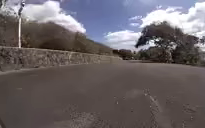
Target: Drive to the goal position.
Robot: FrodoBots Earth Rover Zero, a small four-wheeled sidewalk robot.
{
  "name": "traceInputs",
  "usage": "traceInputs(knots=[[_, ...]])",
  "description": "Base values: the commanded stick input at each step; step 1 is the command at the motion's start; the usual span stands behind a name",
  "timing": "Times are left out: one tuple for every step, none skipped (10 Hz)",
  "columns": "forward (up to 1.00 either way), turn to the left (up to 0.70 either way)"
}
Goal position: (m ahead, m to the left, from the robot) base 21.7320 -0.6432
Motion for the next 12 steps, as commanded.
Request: traceInputs(knots=[[0.85,0.01],[0.85,0.01],[0.85,0.01],[0.85,0.01],[0.85,0.01],[0.85,0.01],[0.85,0.01],[0.85,0.01],[0.85,0.01],[0.85,0.01],[0.85,0.01],[0.85,0.01]])
